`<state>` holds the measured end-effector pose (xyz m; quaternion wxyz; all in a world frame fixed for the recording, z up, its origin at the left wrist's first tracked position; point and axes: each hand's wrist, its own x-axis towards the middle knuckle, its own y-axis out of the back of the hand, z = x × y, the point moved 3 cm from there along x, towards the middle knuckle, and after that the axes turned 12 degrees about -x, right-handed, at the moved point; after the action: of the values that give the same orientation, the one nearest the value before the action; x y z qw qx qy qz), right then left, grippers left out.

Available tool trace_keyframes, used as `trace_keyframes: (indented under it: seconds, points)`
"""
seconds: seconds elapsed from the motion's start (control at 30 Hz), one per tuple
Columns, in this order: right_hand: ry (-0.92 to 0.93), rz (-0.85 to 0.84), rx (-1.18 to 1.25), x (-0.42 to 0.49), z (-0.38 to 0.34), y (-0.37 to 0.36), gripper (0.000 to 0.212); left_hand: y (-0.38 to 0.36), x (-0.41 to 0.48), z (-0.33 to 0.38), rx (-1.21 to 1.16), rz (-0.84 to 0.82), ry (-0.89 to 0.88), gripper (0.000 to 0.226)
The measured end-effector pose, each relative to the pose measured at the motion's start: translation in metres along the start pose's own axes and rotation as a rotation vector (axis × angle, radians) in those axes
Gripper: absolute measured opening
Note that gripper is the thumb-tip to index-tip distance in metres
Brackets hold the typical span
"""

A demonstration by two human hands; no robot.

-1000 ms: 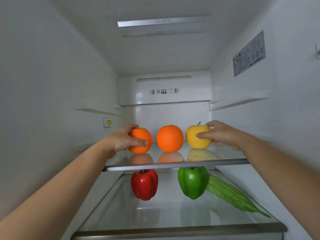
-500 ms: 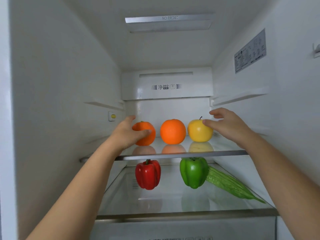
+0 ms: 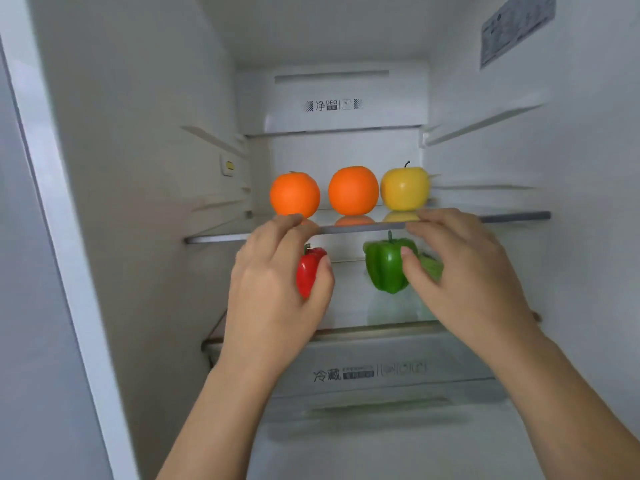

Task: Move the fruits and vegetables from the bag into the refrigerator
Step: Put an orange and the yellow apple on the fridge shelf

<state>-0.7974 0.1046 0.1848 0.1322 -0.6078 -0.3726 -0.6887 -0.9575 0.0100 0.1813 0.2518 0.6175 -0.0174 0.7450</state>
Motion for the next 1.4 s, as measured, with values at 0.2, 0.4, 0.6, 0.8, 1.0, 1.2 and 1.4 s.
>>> trace_keyframes:
  seconds: [0.2, 0.4, 0.6, 0.8, 1.0, 1.2, 1.4]
  points:
    - [0.012, -0.003, -0.037, -0.057, -0.035, 0.007, 0.036, 0.007, -0.055, -0.003, 0.086, -0.067, -0.027, 0.034]
    - [0.049, -0.119, 0.020, -0.104, -0.063, 0.014, 0.036, 0.025, -0.113, -0.001, 0.176, -0.065, 0.008, 0.031]
    - [0.112, -0.136, 0.122, -0.131, -0.079, 0.032, 0.038, 0.050, -0.149, 0.028, 0.325, -0.072, 0.075, 0.032]
    - [0.264, -0.176, 0.280, -0.158, -0.109, 0.051, 0.037, 0.086, -0.192, 0.068, 0.505, -0.061, 0.202, 0.032]
    - [0.362, -0.221, 0.553, -0.186, -0.160, 0.074, 0.036, 0.142, -0.243, 0.105, 0.733, -0.052, 0.357, 0.031]
    - [0.475, -0.202, 0.817, -0.201, -0.226, 0.109, 0.038, 0.213, -0.274, 0.147, 0.969, 0.024, 0.502, 0.033]
    - [0.567, -0.173, 1.032, -0.216, -0.290, 0.159, 0.038, 0.284, -0.302, 0.199, 1.167, 0.143, 0.595, 0.034]
